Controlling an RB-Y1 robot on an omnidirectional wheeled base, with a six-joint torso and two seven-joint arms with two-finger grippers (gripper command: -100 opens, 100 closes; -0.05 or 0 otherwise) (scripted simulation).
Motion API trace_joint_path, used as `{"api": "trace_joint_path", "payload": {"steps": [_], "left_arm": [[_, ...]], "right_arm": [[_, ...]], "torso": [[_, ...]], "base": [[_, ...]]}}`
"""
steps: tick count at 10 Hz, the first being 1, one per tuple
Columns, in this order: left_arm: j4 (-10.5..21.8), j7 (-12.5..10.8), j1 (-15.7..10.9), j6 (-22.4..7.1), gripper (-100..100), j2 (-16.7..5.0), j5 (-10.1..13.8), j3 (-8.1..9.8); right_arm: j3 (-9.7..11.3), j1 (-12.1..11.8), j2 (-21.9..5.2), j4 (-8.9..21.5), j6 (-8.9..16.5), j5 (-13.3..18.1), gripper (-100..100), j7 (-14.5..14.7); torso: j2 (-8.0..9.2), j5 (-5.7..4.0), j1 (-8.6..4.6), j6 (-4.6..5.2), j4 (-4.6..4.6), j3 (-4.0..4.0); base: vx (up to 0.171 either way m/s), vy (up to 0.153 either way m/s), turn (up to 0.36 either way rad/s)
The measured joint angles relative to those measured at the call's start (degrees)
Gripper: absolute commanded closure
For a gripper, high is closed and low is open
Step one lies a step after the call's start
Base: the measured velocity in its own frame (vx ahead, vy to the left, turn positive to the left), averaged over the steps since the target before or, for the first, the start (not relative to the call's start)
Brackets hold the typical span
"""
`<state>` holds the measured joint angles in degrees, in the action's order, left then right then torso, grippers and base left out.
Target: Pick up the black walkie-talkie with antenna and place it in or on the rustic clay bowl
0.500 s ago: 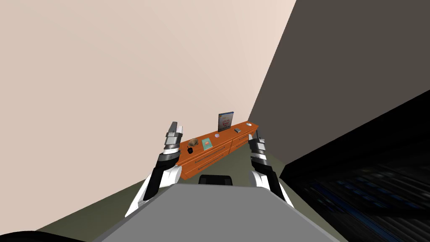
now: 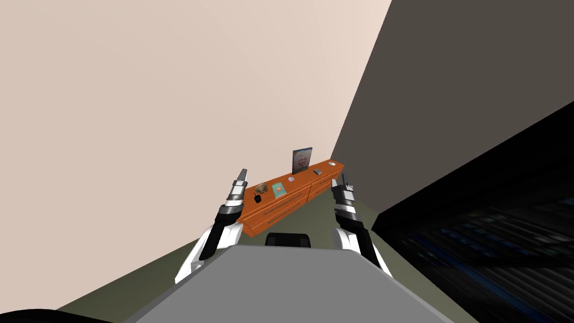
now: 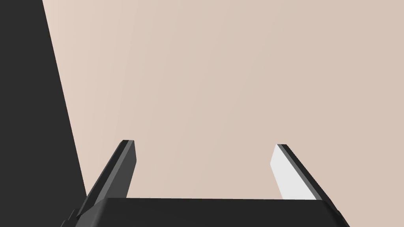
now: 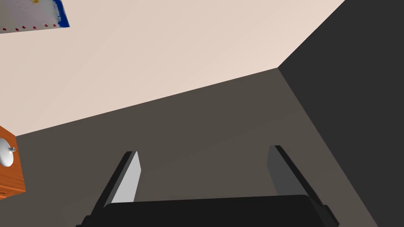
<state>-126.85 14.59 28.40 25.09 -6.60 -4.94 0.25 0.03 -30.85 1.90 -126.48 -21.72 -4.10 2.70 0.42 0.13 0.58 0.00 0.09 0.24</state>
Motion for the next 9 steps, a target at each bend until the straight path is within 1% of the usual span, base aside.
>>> {"api": "trace_joint_path", "payload": {"steps": [3,4,5,7,9], "left_arm": [[5.6,3.2,-1.3,-0.4,-100,-1.5,-1.5,-0.22],[7.7,4.0,-1.8,-0.3,-100,-2.2,-1.8,0.04],[9.1,4.8,-1.2,-0.1,-100,-2.8,-2.2,-0.13],[11.8,6.2,-2.0,-0.6,-100,-2.9,-3.1,-0.6],[14.5,7.0,-2.4,-0.4,-100,-3.6,-3.5,-0.57]], "right_arm": [[0.0,0.0,0.0,0.0,0.0,0.0,0,0.0],[0.0,0.0,0.0,0.0,0.0,0.0,0,0.0],[0.0,0.0,0.0,0.0,0.0,0.0,0,0.0],[0.0,0.0,0.0,0.0,0.0,0.0,0,0.0],[0.0,0.0,0.0,0.0,0.0,0.0,0,0.0]], "torso": [[-0.13,-0.04,-0.2,0.0,-0.02,-0.07],[-0.1,-0.03,-0.16,0.0,-0.02,-0.06],[-0.12,-0.02,-0.09,-0.01,-0.02,-0.06],[-0.33,-0.07,-0.33,0.0,-0.06,-0.18],[-0.35,-0.09,-0.41,0.0,-0.07,-0.2]], "base": [[-0.083,0.096,-0.059],[-0.08,0.121,-0.075],[-0.036,0.078,-0.033],[-0.022,0.043,-0.035],[-0.027,0.038,-0.041]]}}
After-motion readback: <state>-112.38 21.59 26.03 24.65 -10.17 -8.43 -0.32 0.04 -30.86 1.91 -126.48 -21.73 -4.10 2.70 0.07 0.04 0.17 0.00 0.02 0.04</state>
